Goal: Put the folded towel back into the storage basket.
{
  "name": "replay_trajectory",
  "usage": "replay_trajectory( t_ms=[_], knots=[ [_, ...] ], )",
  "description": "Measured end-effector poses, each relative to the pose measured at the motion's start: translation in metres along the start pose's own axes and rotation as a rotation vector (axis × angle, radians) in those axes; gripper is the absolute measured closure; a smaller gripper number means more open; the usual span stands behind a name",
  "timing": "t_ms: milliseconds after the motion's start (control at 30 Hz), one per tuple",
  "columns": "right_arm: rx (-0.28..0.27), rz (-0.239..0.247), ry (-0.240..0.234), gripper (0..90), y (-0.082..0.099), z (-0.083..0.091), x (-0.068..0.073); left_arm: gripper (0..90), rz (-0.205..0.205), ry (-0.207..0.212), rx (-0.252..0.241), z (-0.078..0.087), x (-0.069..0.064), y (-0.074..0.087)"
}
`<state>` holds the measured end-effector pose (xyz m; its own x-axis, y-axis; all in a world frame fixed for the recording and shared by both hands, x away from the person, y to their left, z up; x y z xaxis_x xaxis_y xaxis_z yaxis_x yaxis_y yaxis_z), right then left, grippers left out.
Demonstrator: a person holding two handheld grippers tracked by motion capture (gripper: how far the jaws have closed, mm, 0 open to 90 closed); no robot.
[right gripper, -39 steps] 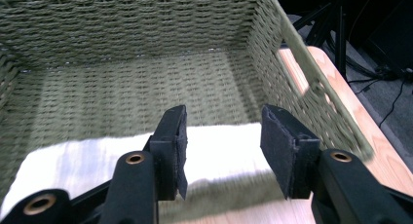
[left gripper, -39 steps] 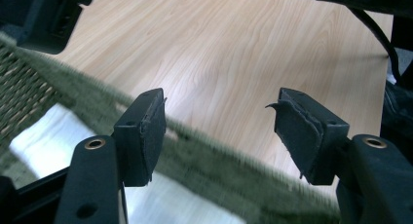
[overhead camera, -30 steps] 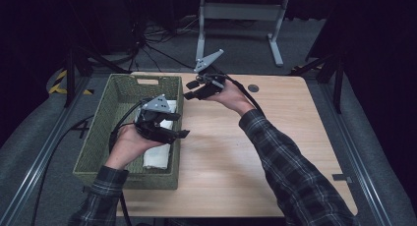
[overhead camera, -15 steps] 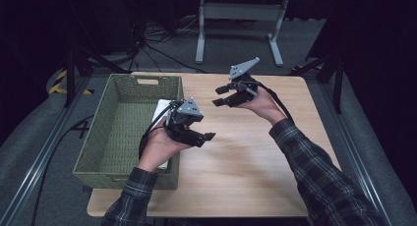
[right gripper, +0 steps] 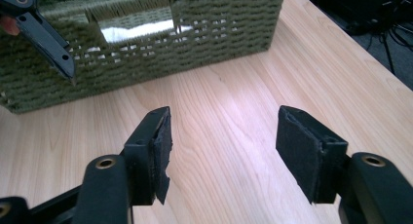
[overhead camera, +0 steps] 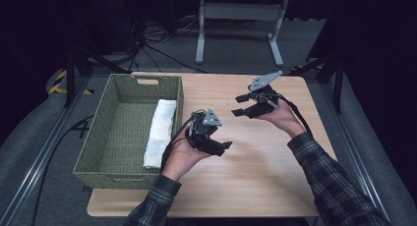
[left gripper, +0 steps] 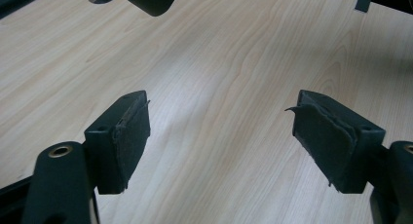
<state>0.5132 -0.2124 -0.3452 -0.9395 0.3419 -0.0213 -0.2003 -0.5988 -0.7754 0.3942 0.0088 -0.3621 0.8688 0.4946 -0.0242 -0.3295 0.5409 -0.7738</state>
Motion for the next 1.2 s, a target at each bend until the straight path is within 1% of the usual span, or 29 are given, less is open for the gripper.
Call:
replay_trajectory(
  t_ms=[100,200,267,333,400,500,533,567,600,633,733,767,800,867,933,967,1000,1033,1067,1100,1133,1167,1200],
  knots=[
    [0.005,-0.017,0.01,37.2,0.012,0.004,0.002,21.7,-0.012,-0.005,0.008,-0.013,-0.008,0.002],
    [0.012,-0.037,0.018,35.8,0.028,0.006,0.003,21.3,-0.023,-0.008,0.015,-0.024,-0.014,0.005],
    [0.016,-0.049,0.025,35.1,0.038,0.007,0.004,20.5,-0.019,0.001,0.021,-0.031,-0.017,0.007],
    [0.016,-0.064,0.031,33.9,0.049,0.008,0.005,20.2,-0.027,0.008,0.031,-0.038,-0.021,0.009],
    [0.015,-0.082,0.037,33.1,0.06,0.009,0.007,19.8,-0.022,0.025,0.034,-0.045,-0.023,0.011],
    [0.025,-0.097,0.05,31.3,0.073,0.01,0.009,19.4,-0.035,0.039,0.055,-0.055,-0.027,0.015],
    [0.026,-0.102,0.053,30.6,0.078,0.011,0.01,18.9,-0.037,0.035,0.06,-0.058,-0.028,0.018],
    [0.026,-0.102,0.053,30.6,0.078,0.011,0.01,18.4,-0.037,0.035,0.06,-0.058,-0.028,0.018],
    [0.03,-0.107,0.062,29.7,0.087,0.013,0.012,18.2,-0.03,0.043,0.06,-0.063,-0.029,0.021],
    [0.029,-0.117,0.062,29.0,0.091,0.014,0.014,17.7,-0.024,0.044,0.055,-0.065,-0.03,0.024],
    [0.034,-0.123,0.08,27.9,0.103,0.017,0.017,16.4,-0.026,0.057,0.061,-0.07,-0.03,0.031],
    [0.035,-0.126,0.083,27.4,0.107,0.018,0.018,16.1,-0.016,0.057,0.062,-0.072,-0.031,0.034],
    [0.04,-0.135,0.089,26.7,0.111,0.019,0.019,15.7,-0.017,0.056,0.066,-0.073,-0.03,0.036],
    [0.038,-0.149,0.097,25.5,0.12,0.021,0.022,15.0,-0.004,0.055,0.067,-0.075,-0.03,0.041],
    [0.04,-0.151,0.104,24.5,0.123,0.021,0.024,14.6,-0.004,0.056,0.065,-0.077,-0.03,0.044],
    [0.046,-0.153,0.118,22.9,0.128,0.022,0.026,14.6,-0.001,0.046,0.07,-0.078,-0.03,0.047],
    [0.052,-0.156,0.128,22.1,0.133,0.023,0.029,14.6,-0.006,0.034,0.074,-0.079,-0.03,0.05],
    [0.057,-0.161,0.141,21.5,0.137,0.025,0.031,14.6,0.007,0.033,0.074,-0.081,-0.031,0.053],
    [0.059,-0.169,0.149,21.3,0.141,0.026,0.033,14.5,0.02,0.019,0.076,-0.082,-0.031,0.057],
    [0.063,-0.18,0.157,20.8,0.146,0.028,0.036,14.5,0.022,0.005,0.073,-0.083,-0.031,0.059],
    [0.063,-0.18,0.17,20.9,0.149,0.03,0.038,14.5,0.027,-0.004,0.08,-0.084,-0.031,0.062],
    [0.059,-0.198,0.18,20.8,0.154,0.032,0.04,14.4,0.03,-0.008,0.082,-0.085,-0.031,0.064],
    [0.057,-0.216,0.173,20.2,0.159,0.034,0.041,14.3,0.027,-0.014,0.086,-0.086,-0.032,0.065]
  ],
)
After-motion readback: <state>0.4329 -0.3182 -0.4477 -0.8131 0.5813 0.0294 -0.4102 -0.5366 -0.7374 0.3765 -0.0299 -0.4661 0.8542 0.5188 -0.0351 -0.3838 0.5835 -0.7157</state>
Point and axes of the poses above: each handheld gripper's, and its own axes: z roughly backward along the jaws, y roughly out of its underside, x roughly to its left, the point moved 1 cm from there along -z, roughly forward along the jaws
